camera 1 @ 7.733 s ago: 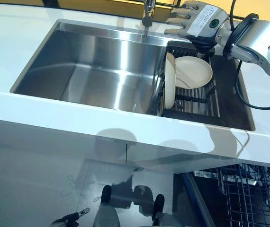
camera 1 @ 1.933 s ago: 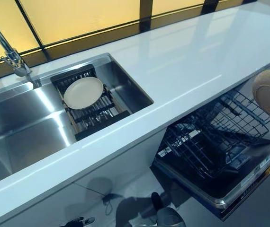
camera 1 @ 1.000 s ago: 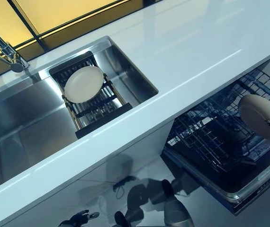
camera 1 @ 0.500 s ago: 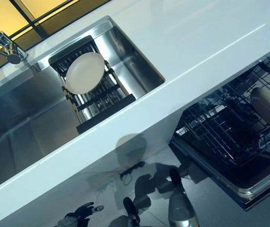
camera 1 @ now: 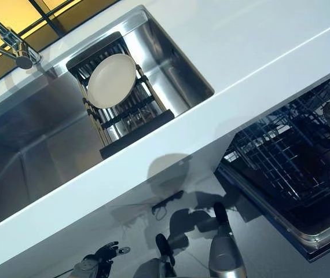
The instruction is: Take plates into dishwasher
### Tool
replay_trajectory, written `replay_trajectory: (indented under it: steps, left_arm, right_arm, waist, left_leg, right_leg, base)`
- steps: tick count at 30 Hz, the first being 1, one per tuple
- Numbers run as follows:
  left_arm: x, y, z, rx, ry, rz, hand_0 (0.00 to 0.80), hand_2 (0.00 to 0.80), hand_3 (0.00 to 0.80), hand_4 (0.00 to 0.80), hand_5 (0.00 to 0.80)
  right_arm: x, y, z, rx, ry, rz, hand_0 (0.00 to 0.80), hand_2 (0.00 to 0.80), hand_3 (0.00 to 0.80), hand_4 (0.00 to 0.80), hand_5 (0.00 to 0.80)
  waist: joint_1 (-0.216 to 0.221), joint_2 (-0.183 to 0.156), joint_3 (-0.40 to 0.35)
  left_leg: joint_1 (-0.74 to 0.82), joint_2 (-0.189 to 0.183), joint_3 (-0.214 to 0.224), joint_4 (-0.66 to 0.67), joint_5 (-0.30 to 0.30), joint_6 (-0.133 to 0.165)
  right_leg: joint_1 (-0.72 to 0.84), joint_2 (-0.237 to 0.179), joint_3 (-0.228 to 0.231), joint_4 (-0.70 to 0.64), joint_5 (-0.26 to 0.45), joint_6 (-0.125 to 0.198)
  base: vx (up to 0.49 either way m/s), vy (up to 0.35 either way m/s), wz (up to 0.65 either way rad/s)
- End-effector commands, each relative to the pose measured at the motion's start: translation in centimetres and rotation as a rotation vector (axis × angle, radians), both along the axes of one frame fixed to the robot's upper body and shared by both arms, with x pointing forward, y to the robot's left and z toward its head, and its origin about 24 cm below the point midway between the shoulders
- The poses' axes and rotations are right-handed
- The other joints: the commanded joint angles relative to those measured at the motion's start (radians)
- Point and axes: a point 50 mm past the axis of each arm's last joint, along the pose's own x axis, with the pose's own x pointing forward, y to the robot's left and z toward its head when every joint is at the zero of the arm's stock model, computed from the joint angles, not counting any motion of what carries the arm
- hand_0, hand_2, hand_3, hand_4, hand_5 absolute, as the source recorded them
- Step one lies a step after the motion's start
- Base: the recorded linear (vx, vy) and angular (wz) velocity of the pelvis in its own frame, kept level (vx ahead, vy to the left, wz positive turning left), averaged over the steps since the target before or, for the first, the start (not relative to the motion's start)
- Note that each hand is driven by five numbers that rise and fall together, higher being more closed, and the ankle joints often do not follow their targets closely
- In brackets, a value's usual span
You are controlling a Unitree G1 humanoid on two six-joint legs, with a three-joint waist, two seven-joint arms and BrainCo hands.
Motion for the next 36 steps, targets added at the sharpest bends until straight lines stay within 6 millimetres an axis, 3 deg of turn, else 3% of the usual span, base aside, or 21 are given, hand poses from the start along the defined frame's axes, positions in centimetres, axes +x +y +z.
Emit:
replay_trajectory:
  steps: [1,27,28,29,30,36]
  left_arm:
    - [0.1,1.4,0.2,0.064,0.014,-0.024,0.000,0.000,0.000,0.000,0.000]
    - [0.4,1.4,0.3,0.089,0.009,-0.068,0.000,0.000,0.000,0.000,0.000]
    - [0.4,1.4,0.3,0.089,0.009,-0.068,0.000,0.000,0.000,0.000,0.000]
    - [0.4,1.5,0.3,0.090,0.010,-0.067,0.000,0.000,0.000,0.000,0.000]
    - [0.4,1.5,0.3,0.091,0.010,-0.066,0.000,0.000,0.000,0.000,0.000]
    - [0.1,1.7,0.3,0.095,0.020,-0.059,0.000,0.000,0.000,0.000,0.000]
  right_arm:
    - [0.3,-0.5,-0.4,-0.034,-0.016,-0.062,0.800,0.800,0.800,0.800,0.800]
    - [-1.4,-2.0,-5.7,0.019,0.131,-0.176,0.800,0.800,0.800,0.800,0.800]
    - [-1.5,-2.1,-5.7,0.021,0.132,-0.181,0.718,0.718,0.718,0.718,0.718]
    - [-1.7,-2.1,-5.9,0.029,0.130,-0.188,0.188,0.188,0.188,0.188,0.188]
    - [-1.8,-2.2,-5.9,0.033,0.130,-0.191,0.000,0.000,0.000,0.000,0.000]
    - [-2.5,-2.7,-5.7,0.032,0.120,-0.215,0.000,0.000,0.000,0.000,0.000]
  waist:
    - [0.022,-0.076,-0.026]
    - [0.059,-0.092,-0.039]
    - [0.059,-0.093,-0.040]
    - [0.059,-0.095,-0.041]
    - [0.058,-0.097,-0.042]
    - [0.055,-0.120,-0.058]
  left_leg:
    - [0.097,0.035,-0.030,-0.001,-0.034,-0.011]
    - [0.097,0.043,-0.055,-0.001,-0.031,-0.007]
    - [0.098,0.042,-0.057,-0.001,-0.032,-0.006]
    - [0.099,0.043,-0.057,-0.001,-0.033,-0.005]
    - [0.100,0.043,-0.056,-0.001,-0.034,-0.005]
    - [0.111,0.048,-0.052,-0.001,-0.040,-0.003]
  right_leg:
    - [-0.035,-0.058,0.000,0.020,0.025,0.049]
    - [-0.010,-0.062,-0.014,0.010,0.028,0.051]
    - [-0.009,-0.062,-0.014,0.009,0.028,0.051]
    - [-0.007,-0.061,-0.013,0.009,0.028,0.050]
    - [-0.005,-0.060,-0.012,0.008,0.027,0.051]
    - [0.007,-0.052,-0.007,0.004,0.026,0.052]
  base:
    - [0.000,0.000,0.00]
    - [-0.005,-0.008,0.03]
    - [0.000,0.000,0.00]
    - [0.000,0.000,0.00]
    - [0.000,0.000,0.00]
    - [0.022,0.006,-0.01]
